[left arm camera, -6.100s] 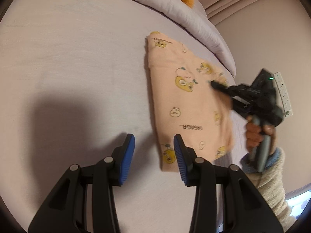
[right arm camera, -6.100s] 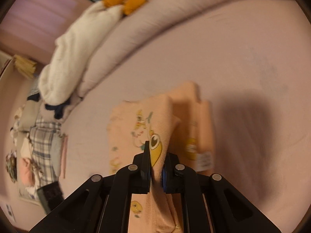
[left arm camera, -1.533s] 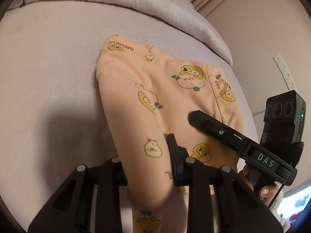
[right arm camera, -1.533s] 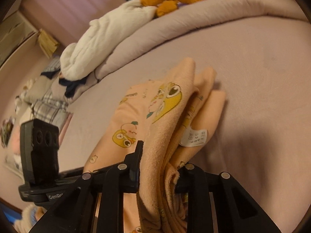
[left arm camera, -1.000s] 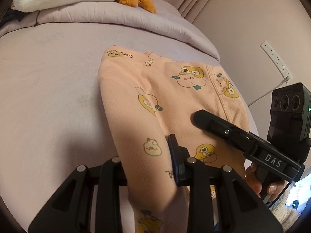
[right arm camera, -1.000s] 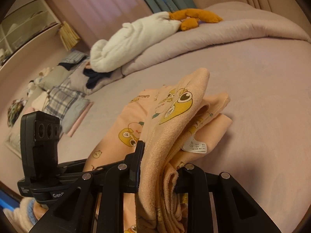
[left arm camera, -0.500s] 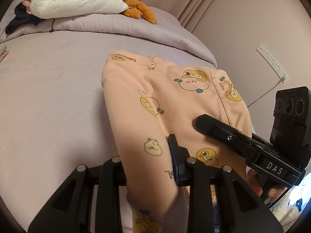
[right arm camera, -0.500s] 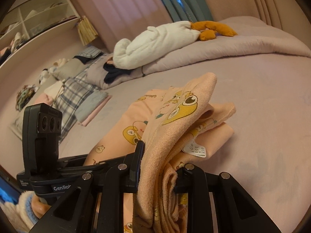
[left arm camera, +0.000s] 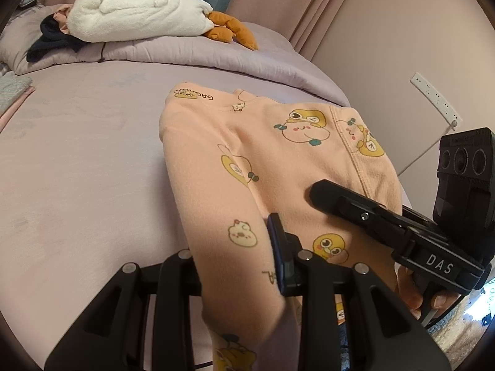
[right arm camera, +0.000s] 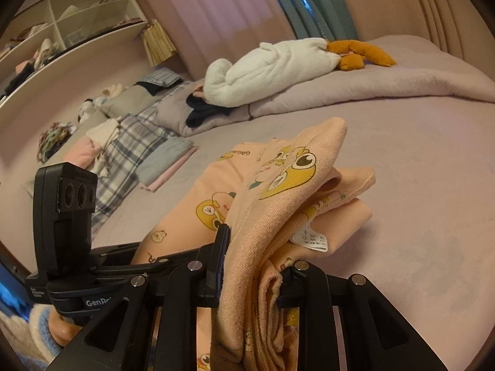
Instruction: Fold small clothes
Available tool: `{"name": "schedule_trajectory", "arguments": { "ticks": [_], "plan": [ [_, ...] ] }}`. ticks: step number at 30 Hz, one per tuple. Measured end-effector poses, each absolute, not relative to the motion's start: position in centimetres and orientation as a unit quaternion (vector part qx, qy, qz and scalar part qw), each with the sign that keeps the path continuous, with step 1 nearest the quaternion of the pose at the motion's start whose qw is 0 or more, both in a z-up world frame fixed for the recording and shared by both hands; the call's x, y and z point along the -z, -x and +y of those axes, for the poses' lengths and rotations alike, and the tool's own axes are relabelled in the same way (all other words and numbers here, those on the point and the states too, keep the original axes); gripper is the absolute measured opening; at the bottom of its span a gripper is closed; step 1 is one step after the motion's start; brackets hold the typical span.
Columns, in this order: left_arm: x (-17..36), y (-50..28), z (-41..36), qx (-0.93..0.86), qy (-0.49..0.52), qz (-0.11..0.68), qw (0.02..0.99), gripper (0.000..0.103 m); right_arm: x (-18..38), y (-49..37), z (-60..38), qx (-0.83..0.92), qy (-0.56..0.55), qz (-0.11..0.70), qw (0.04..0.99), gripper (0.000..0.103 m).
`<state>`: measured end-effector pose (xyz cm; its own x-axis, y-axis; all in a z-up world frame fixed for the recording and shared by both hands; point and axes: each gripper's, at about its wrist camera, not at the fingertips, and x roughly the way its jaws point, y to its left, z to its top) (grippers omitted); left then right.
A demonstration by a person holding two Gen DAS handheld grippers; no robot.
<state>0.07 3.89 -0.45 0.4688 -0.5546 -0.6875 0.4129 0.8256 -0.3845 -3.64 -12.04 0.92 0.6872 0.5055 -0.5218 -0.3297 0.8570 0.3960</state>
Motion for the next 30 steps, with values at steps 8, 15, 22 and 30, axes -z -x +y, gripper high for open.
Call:
{"name": "schedule_trajectory", "arguments": {
  "ticks": [8,15,22,30],
  "plan": [
    [0.1,0.9,4.7,0.273,0.081,0.427,0.858,0.029,-1.2,4.1,-10.9,-0.242,-0.123,0.322,0.907,0.025],
    [0.2,1.5,5.2,0.261,0.078,0.423,0.864,0.029,-1.4,4.0,-10.1,-0.252,-0.106,0.324,0.906,0.025],
    [0.2,1.9,6.0,0.252,0.08,0.419,0.869,0.029,-1.5,3.8,-9.3,-0.261,-0.101,0.325,0.903,0.025],
    [0.2,2.5,6.5,0.249,0.084,0.415,0.871,0.029,-1.6,3.6,-9.3,-0.265,-0.096,0.327,0.902,0.025]
  ]
}}
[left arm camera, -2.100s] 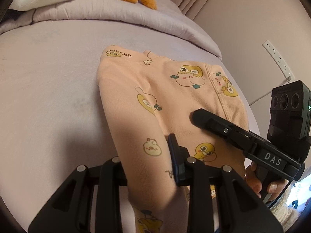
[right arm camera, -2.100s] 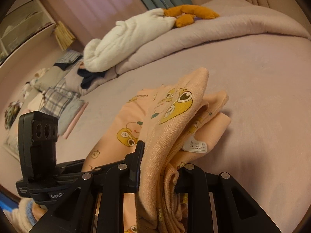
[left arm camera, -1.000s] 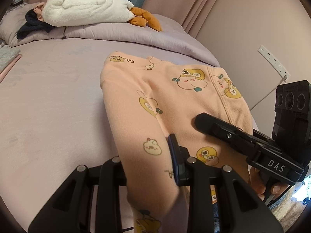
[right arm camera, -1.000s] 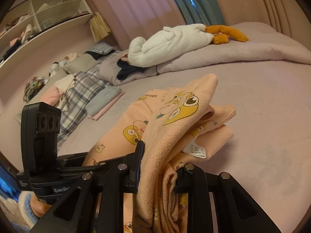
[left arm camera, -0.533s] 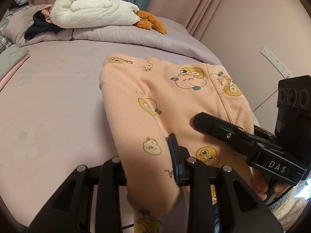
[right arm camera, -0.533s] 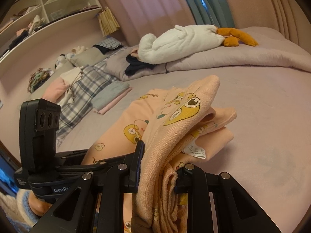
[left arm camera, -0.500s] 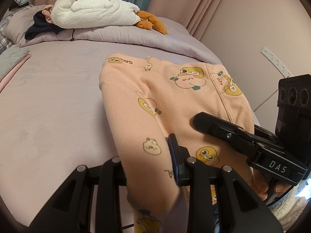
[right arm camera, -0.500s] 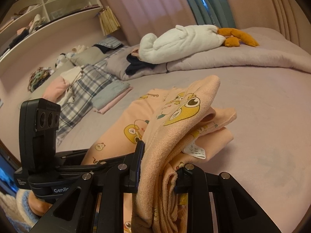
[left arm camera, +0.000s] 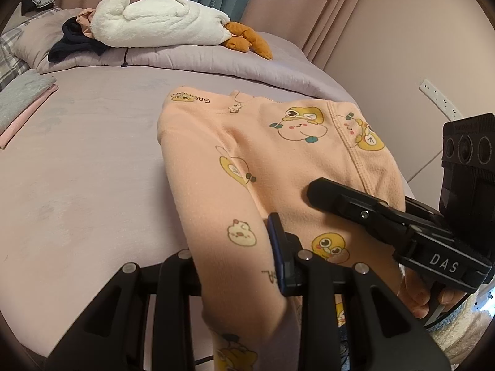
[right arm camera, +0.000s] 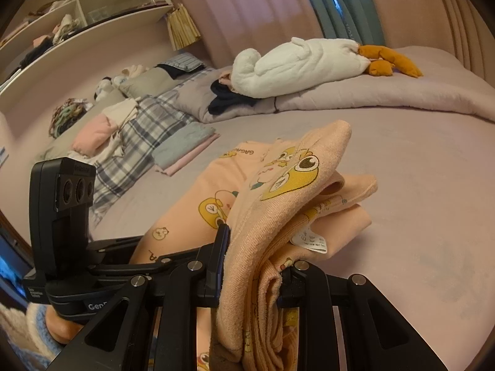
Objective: Fold small clothes
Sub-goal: 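Hold the folded peach shirt's edge with both grippers, keeping it still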
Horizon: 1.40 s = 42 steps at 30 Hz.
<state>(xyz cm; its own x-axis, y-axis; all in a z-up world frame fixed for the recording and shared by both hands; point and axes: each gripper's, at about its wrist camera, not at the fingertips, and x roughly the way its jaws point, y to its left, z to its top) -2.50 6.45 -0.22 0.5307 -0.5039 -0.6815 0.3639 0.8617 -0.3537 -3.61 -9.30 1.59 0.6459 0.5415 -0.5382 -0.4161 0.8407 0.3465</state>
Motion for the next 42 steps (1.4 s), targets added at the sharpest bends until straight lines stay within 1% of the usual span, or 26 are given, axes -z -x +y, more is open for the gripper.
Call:
{"name": "schedule_trajectory", "arguments": {
  "ticks": [21,42],
  "plan": [
    [0.0,3.2,7.8,0.235,0.096,0.409,0.877,0.029,-1.7,2.6,-8.8,-0.282,-0.079,0.328,0.898,0.025],
    [0.4,1.2,10.2,0.21,0.105,0.414,0.879,0.029,-1.6,0.7,-7.5,-0.307,-0.065,0.337,0.888,0.025]
  ]
}}
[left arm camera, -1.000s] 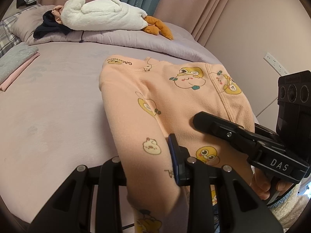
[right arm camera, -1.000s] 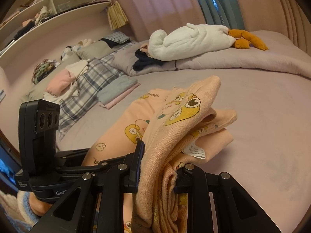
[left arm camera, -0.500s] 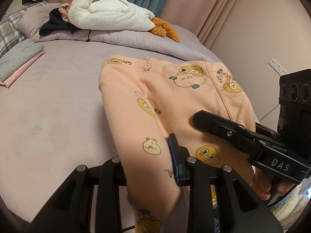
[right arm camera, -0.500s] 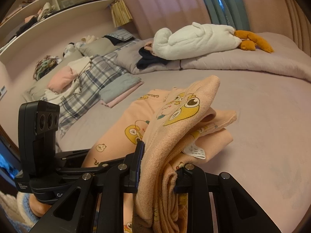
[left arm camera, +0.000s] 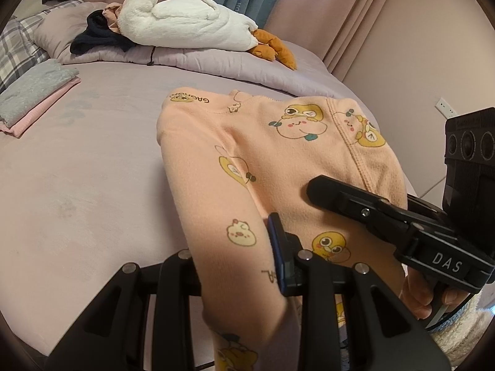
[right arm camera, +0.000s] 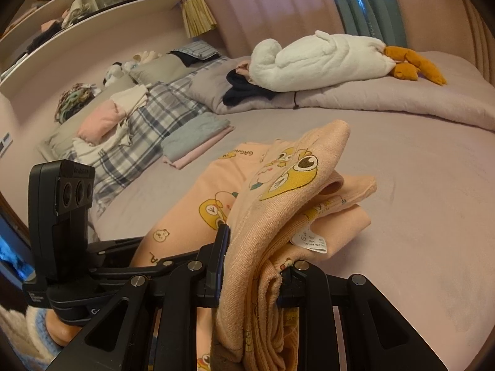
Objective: Fold small clothes
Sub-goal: 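Hold the folded peach shirt's edge with both grippers, keeping it still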
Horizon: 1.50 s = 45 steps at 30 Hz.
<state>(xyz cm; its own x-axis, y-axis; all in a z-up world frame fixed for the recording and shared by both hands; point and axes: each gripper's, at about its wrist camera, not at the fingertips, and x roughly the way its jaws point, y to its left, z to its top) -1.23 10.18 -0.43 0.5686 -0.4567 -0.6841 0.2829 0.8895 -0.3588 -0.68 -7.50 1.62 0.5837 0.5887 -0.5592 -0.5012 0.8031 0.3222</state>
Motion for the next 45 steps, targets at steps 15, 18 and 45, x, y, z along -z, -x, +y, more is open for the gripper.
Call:
{"name": "schedule_trajectory", "arguments": {
  "ticks": [15,18,45],
  "plan": [
    [1.1,-0.3,11.2,0.195,0.109,0.423,0.878,0.029,-1.2,-1.5,-6.8,-0.323,-0.061,0.35,0.877,0.025],
    [1.4,-0.8,11.5,0.192,0.111,0.426,0.877,0.029,-1.0,-1.9,-6.6,-0.325,-0.058,0.353,0.876,0.025],
    [3.2,-5.7,11.8,0.183,0.1,0.446,0.87,0.029,0.6,-5.9,-5.9,-0.327,-0.066,0.371,0.867,0.025]
  ]
}}
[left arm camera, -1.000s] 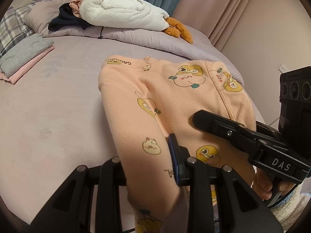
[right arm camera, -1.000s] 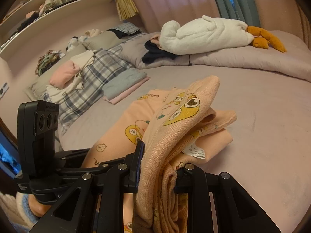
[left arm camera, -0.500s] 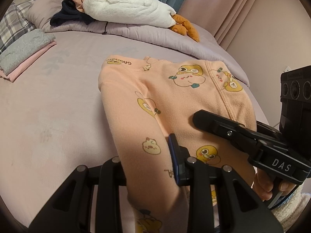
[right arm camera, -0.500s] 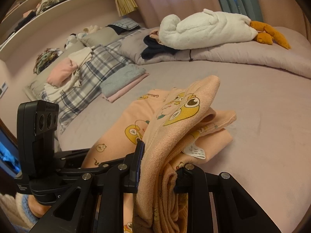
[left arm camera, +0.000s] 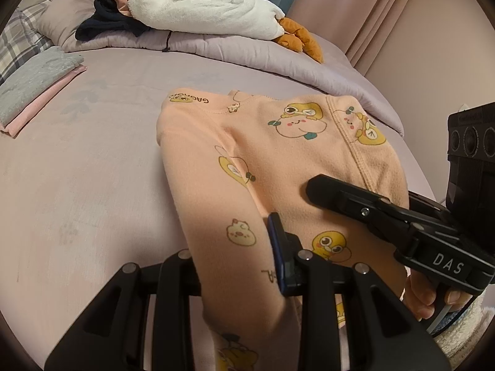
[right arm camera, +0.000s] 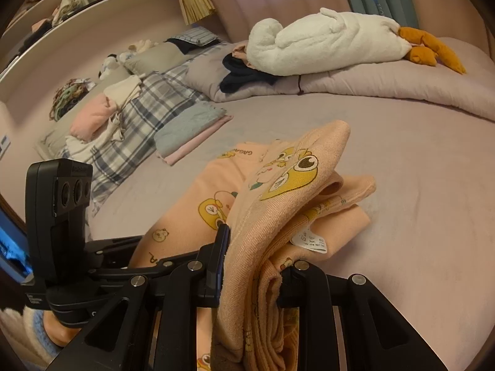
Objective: Fold small clothes
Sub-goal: 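Hold the folded peach shirt's edge with both grippers, keeping it still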
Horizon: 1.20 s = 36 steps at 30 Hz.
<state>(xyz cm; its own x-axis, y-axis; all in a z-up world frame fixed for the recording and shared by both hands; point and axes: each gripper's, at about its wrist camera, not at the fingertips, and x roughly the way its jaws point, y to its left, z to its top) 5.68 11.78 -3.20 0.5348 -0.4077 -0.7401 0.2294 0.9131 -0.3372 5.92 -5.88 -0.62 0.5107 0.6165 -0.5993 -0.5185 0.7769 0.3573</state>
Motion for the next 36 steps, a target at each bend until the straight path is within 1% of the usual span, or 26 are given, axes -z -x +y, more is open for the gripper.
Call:
{"name": "schedule_trajectory", "arguments": {
  "ticks": [36],
  "plan": [
    [5.2,-13.6,10.5,0.18,0.063,0.444,0.875,0.029,2.3,-12.4,-6.4,-0.307,-0.063,0.365,0.876,0.025]
  ]
}}
